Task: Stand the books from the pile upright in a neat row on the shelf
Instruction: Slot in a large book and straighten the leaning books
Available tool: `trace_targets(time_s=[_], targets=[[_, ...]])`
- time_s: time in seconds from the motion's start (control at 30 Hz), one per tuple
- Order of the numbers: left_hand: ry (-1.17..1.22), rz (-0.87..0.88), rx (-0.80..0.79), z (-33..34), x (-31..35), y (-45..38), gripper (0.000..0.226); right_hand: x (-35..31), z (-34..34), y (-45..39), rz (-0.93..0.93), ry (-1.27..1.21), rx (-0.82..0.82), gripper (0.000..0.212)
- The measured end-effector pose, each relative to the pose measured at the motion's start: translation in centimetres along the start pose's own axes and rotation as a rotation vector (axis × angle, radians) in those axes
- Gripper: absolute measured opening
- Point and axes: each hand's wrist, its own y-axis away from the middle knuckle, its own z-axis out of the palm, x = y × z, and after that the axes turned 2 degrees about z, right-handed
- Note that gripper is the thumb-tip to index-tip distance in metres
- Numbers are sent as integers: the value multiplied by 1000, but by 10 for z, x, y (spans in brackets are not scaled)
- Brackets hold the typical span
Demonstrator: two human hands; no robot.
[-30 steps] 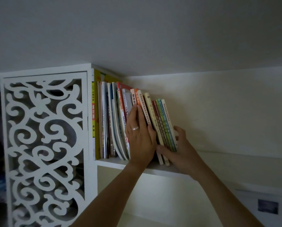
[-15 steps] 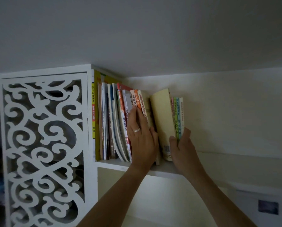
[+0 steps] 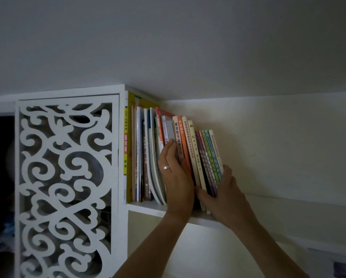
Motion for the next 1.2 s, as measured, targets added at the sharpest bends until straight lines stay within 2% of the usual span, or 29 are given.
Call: trace_targets(time_s=[0.13, 0.23, 0.47, 0.57, 0.67, 0.7, 0.8, 1.0, 1.1, 1.2], targets=[[-68, 86, -2, 5, -8, 0, 41, -5, 3, 0, -4, 29, 63, 112], [-12, 30, -28, 7, -8, 2, 40, -7, 2, 3, -25, -9, 121, 114], [-68, 80, -52, 4, -7, 1, 49, -4, 3, 10, -78, 11, 335, 107], [-95, 90, -36, 7, -8, 1, 46, -3, 4, 7, -100, 56, 305, 109], [-97, 58, -27, 7, -4, 1, 49, -1, 5, 4, -122, 73, 251, 120], [-111, 60, -29, 8, -6, 0, 44, 0, 5, 2, -118, 79, 245, 124], [-256, 171, -17, 8, -11, 1, 48, 1, 7, 0, -100, 87, 247, 129], [-194, 191, -19, 5, -10, 2, 43, 2, 4, 4, -132, -89, 300, 130], [-244, 206, -28, 7, -14, 1, 47, -2, 7, 6, -131, 78, 382, 130], [-325, 203, -83, 5, -13, 1, 41, -5, 9, 5, -118, 213, 396, 132]])
